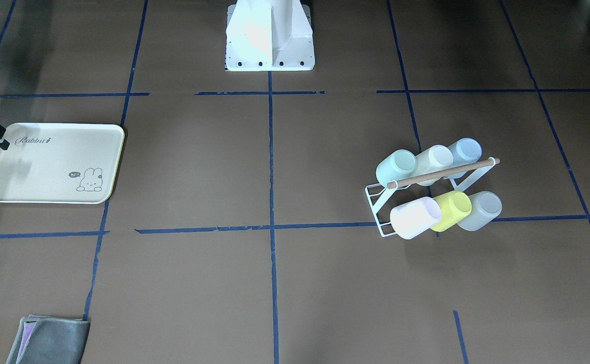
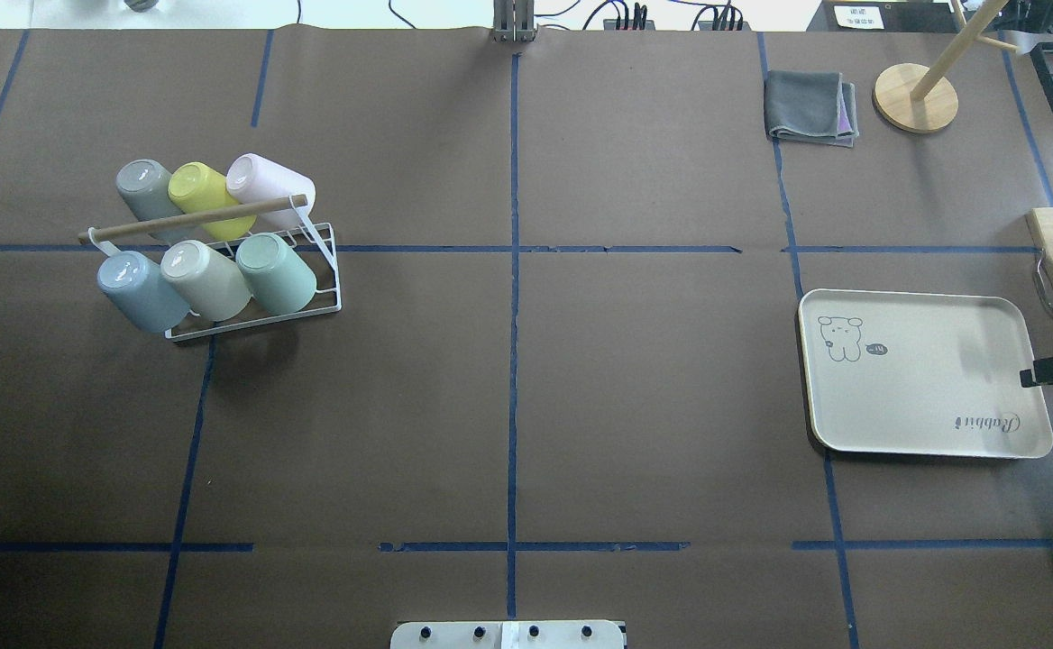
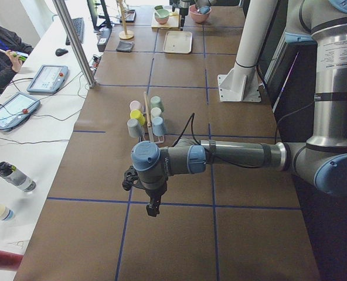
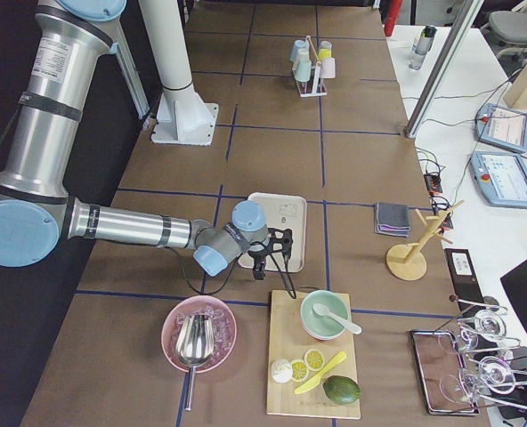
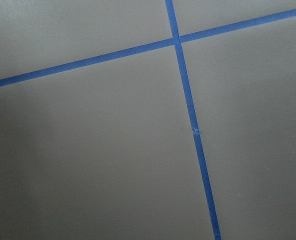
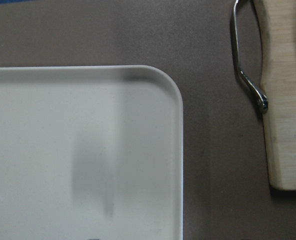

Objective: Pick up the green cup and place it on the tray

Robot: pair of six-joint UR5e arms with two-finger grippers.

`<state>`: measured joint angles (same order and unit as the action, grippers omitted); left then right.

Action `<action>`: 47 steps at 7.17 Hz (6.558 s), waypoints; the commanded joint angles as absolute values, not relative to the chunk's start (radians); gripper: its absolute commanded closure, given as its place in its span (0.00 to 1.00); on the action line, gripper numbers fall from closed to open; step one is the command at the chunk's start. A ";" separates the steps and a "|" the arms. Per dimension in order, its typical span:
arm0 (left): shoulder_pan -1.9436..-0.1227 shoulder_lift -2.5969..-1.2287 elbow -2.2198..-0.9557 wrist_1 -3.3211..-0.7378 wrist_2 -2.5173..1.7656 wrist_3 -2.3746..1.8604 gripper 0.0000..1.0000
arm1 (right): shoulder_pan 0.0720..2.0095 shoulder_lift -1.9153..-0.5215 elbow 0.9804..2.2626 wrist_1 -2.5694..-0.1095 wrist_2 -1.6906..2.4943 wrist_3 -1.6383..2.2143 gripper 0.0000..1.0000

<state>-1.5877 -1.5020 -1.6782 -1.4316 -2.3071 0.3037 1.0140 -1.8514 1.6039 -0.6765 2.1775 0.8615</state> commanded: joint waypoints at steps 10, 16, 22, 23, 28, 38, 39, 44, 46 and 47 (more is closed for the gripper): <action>-1.588 -1.503 -1.686 -1.433 -2.307 0.304 0.00 | 1.009 -1.805 1.551 -0.672 2.275 0.865 1.00; -1.588 -1.503 -1.689 -1.433 -2.309 0.304 0.00 | 1.009 -1.731 1.644 -0.690 2.321 0.870 1.00; -1.588 -1.503 -1.690 -1.433 -2.309 0.304 0.00 | 0.802 -1.324 1.850 -1.227 2.254 1.071 1.00; -1.588 -1.503 -1.692 -1.433 -2.309 0.304 0.00 | 0.701 -1.271 1.842 -1.227 2.136 1.242 1.00; -1.588 -1.503 -1.692 -1.433 -2.309 0.304 0.00 | 0.523 -1.186 1.758 -1.216 1.948 1.331 1.00; -1.588 -1.503 -1.692 -1.433 -2.309 0.304 0.00 | 0.561 -1.184 1.756 -1.256 1.960 1.325 0.00; -1.588 -1.503 -1.692 -1.433 -2.309 0.304 0.00 | 0.622 -1.181 1.762 -1.323 2.015 1.287 0.00; -1.588 -1.502 -1.697 -1.433 -2.309 0.293 0.00 | 1.015 -1.199 1.844 -1.826 2.144 0.517 0.00; -1.588 -1.506 -1.689 -1.449 -2.309 0.295 0.00 | 1.167 -1.311 1.896 -1.907 2.146 0.228 0.00; -1.588 -1.506 -1.690 -1.494 -2.309 0.295 0.00 | 1.242 -1.372 1.901 -1.913 2.158 0.078 0.00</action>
